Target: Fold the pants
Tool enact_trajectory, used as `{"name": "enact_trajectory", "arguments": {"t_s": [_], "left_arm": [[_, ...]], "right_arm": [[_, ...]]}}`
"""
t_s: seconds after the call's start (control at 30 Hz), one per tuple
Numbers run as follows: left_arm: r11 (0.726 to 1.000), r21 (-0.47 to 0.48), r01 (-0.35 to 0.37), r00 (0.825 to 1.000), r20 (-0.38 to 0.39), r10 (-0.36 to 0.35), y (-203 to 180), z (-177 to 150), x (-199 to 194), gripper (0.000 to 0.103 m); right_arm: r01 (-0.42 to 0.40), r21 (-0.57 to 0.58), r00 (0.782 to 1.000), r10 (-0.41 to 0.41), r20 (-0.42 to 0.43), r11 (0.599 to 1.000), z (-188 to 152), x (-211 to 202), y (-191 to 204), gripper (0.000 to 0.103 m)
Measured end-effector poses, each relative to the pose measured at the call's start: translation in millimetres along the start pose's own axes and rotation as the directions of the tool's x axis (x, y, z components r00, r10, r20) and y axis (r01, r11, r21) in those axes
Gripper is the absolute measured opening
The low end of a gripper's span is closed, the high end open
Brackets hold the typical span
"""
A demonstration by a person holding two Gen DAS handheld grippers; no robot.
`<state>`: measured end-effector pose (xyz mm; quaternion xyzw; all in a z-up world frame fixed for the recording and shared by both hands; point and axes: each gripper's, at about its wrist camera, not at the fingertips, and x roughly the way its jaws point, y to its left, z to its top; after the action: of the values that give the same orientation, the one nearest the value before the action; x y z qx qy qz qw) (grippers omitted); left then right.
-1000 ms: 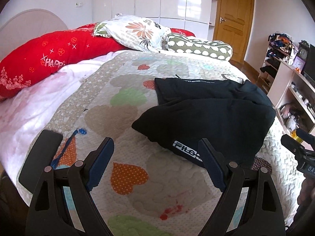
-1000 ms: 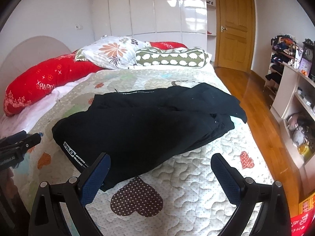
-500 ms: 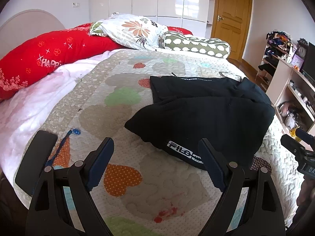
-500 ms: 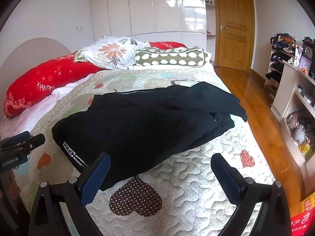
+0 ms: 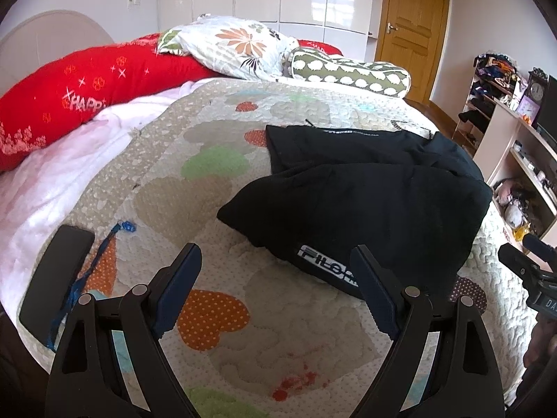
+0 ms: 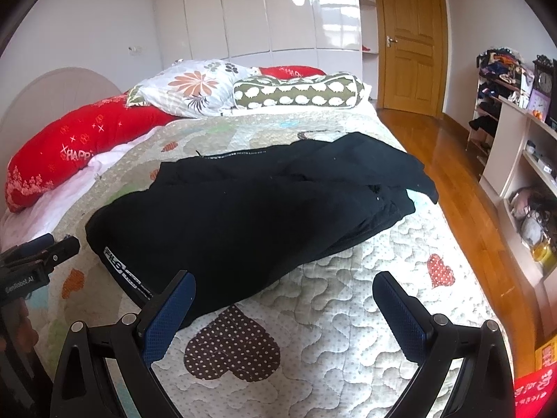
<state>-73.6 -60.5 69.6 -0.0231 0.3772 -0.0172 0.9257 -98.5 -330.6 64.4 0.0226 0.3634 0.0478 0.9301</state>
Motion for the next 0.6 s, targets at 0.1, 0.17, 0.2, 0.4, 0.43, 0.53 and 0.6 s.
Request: {"name": "enact_trajectory", "arguments": {"t_s": [0.1, 0.17, 0.2, 0.4, 0.43, 0.53, 0.6], "left_arm": [[0.999, -0.036, 0.007, 1.000, -0.024, -0.008, 9, -2, 9, 0.088], [0.998, -0.064, 0.012, 0.999, -0.041, -0.014, 15, -3, 16, 0.088], [0.997, -0.077, 0.014, 0.999, -0.046, -0.018, 18, -3, 19, 0.088], [0.990, -0.134, 0.037, 0.996, -0.074, -0.047, 25, -1, 41, 0.088], [0.989, -0.143, 0.040, 0.996, -0.075, -0.051, 25, 0, 45, 0.088], [0.982, -0.180, 0.055, 0.993, -0.094, -0.073, 28, 6, 62, 0.088], [0.978, -0.202, 0.062, 0.989, -0.117, -0.087, 28, 9, 73, 0.088]], "right_arm": [[-0.005, 0.016, 1.000, 0.005, -0.013, 1.000, -2, 6, -5, 0.102], [-0.006, 0.026, 1.000, 0.006, -0.020, 1.000, -3, 10, -8, 0.102], [-0.006, 0.032, 1.000, 0.007, -0.025, 0.999, -4, 12, -10, 0.102], [-0.010, 0.055, 0.998, 0.013, -0.067, 0.998, -9, 31, -18, 0.102], [-0.009, 0.054, 0.997, 0.013, -0.071, 0.999, -9, 33, -18, 0.102], [-0.005, 0.053, 0.997, 0.010, -0.080, 0.999, -9, 38, -21, 0.102], [-0.004, 0.059, 0.996, 0.009, -0.085, 0.998, -9, 41, -24, 0.102]]}}
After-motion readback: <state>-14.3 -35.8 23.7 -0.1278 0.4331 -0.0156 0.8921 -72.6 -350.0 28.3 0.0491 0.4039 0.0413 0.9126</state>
